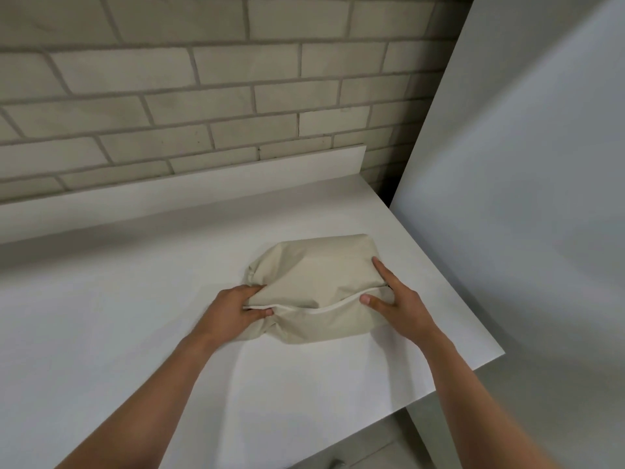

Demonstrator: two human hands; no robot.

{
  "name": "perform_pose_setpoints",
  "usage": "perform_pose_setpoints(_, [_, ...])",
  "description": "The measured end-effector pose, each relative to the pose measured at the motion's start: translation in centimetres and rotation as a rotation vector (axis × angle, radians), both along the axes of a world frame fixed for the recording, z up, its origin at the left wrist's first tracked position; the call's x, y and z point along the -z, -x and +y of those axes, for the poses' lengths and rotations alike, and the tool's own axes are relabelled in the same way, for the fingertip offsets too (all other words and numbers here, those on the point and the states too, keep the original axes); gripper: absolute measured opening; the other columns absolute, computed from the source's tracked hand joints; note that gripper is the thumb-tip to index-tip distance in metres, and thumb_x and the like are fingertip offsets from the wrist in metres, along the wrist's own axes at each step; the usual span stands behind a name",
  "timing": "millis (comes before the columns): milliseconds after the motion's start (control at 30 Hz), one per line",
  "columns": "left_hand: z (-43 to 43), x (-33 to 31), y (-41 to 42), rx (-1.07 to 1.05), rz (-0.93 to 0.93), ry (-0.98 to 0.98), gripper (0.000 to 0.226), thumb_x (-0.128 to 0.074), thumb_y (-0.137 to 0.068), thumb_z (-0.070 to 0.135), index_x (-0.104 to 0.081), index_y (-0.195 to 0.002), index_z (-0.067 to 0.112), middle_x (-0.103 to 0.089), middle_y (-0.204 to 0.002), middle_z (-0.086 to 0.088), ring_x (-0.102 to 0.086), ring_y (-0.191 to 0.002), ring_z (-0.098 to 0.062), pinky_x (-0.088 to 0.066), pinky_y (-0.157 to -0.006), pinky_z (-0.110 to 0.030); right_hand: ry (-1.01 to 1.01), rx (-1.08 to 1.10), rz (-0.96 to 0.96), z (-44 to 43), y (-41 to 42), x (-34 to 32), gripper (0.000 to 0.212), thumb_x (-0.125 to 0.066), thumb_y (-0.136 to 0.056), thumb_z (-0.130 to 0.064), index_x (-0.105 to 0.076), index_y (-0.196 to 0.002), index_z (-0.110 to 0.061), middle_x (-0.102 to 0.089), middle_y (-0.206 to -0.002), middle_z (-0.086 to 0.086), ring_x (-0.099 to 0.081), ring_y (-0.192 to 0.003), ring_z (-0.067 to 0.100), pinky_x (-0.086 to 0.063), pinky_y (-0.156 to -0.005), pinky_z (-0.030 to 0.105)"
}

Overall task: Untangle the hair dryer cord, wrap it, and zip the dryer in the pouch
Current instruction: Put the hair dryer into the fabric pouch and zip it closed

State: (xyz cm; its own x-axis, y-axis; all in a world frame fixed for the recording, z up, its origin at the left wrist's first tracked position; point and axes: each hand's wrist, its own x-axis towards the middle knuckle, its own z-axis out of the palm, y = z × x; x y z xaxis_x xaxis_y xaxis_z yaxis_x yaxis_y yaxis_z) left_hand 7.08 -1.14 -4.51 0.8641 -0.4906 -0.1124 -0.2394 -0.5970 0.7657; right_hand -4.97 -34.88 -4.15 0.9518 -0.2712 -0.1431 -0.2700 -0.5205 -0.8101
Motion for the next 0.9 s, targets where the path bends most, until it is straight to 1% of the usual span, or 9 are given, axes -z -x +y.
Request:
perform_pose_setpoints(100, [0.1,0.3,-0.4,-0.024,0.027,0.022,0.038,-0.084,-0.083,0.033,-0.076,-0.120,0.028,-0.069,-0.109,0.026,-0.065,-0.105,0.001,-0.049,-0.095,-0.023,-0.026,0.043,-0.061,-0.2,-0.2,0.4,0.079,-0.078,-0.088,-0.046,-0.034,-0.152,-0.057,-0.043,-0.152,-0.026,-0.043,-0.143,0.006,-0.035,-0.111,0.017])
perform_pose_setpoints(200, [-0.1,0.6,-1.1,-0.026,0.009,0.045,0.032,-0.085,-0.083,0.030,-0.078,-0.114,0.029,-0.070,-0.098,0.037,-0.064,-0.097,0.016,-0.049,-0.088,-0.010,-0.063,0.081,-0.092,-0.4,-0.8,0.6,0.076,-0.081,-0.086,-0.043,-0.041,-0.149,-0.056,-0.047,-0.149,-0.027,-0.045,-0.139,0.001,-0.034,-0.102,0.001])
perform_pose_setpoints(233, [-0.3,0.7,-1.3,-0.027,0.003,0.052,0.030,-0.085,-0.083,0.030,-0.078,-0.112,0.030,-0.071,-0.099,0.037,-0.063,-0.097,0.017,-0.049,-0.087,-0.010,-0.070,0.091,-0.099,-0.6,-1.1,0.5,0.075,-0.082,-0.086,-0.042,-0.042,-0.148,-0.057,-0.048,-0.148,-0.026,-0.046,-0.138,0.000,-0.033,-0.098,-0.003])
perform_pose_setpoints(300, [-0.9,0.4,-2.3,-0.026,0.001,0.071,0.025,-0.085,-0.083,0.030,-0.079,-0.107,0.032,-0.073,-0.099,0.031,-0.065,-0.098,0.013,-0.052,-0.089,-0.015,-0.065,0.101,-0.114,-1.3,-2.2,0.1,0.073,-0.081,-0.087,-0.041,-0.043,-0.147,-0.058,-0.049,-0.148,-0.026,-0.046,-0.137,-0.001,-0.033,-0.096,-0.005])
perform_pose_setpoints(400, [-2.1,-0.6,-4.5,-0.017,-0.027,0.087,0.019,-0.084,-0.085,0.030,-0.079,-0.103,0.031,-0.075,-0.100,0.023,-0.068,-0.097,0.007,-0.052,-0.087,-0.016,-0.035,0.082,-0.133,-2.7,-4.7,-1.1,0.073,-0.080,-0.087,-0.043,-0.042,-0.148,-0.056,-0.048,-0.148,-0.027,-0.046,-0.137,0.000,-0.033,-0.100,0.000])
perform_pose_setpoints(533, [-3.8,-1.9,-8.4,-0.023,-0.084,0.078,0.017,-0.083,-0.086,0.031,-0.078,-0.102,0.029,-0.075,-0.099,0.018,-0.068,-0.096,0.003,-0.046,-0.079,-0.008,0.023,0.042,-0.137,-4.7,-9.3,-2.7,0.072,-0.075,-0.089,-0.049,-0.037,-0.150,-0.058,-0.046,-0.153,-0.023,-0.046,-0.140,0.009,-0.038,-0.115,0.024])
perform_pose_setpoints(733, [-5.6,-3.0,-13.5,-0.049,-0.134,0.063,0.021,-0.081,-0.087,0.032,-0.077,-0.107,0.029,-0.075,-0.103,0.019,-0.069,-0.096,0.004,-0.045,-0.079,-0.004,0.009,0.003,-0.142,-6.4,-15.9,-3.7,0.070,-0.074,-0.092,-0.045,-0.038,-0.152,-0.055,-0.046,-0.147,-0.025,-0.044,-0.141,0.013,-0.040,-0.119,0.038])
perform_pose_setpoints(800, [-5.9,-2.9,-14.9,-0.069,-0.142,0.035,0.020,-0.081,-0.087,0.034,-0.076,-0.105,0.031,-0.075,-0.103,0.019,-0.070,-0.097,0.001,-0.043,-0.077,-0.002,-0.005,-0.017,-0.135,-6.9,-17.7,-3.3,0.070,-0.074,-0.092,-0.046,-0.038,-0.151,-0.055,-0.047,-0.148,-0.022,-0.045,-0.140,0.013,-0.041,-0.118,0.037])
perform_pose_setpoints(900, [-6.3,-2.4,-16.3,-0.118,-0.143,-0.014,0.029,-0.080,-0.088,0.033,-0.075,-0.115,0.023,-0.068,-0.094,0.031,-0.069,-0.098,-0.008,-0.040,-0.074,0.002,-0.026,-0.032,-0.116,-7.1,-19.7,-2.5,0.069,-0.073,-0.093,-0.045,-0.038,-0.151,-0.053,-0.048,-0.143,-0.019,-0.048,-0.134,0.012,-0.042,-0.107,0.024])
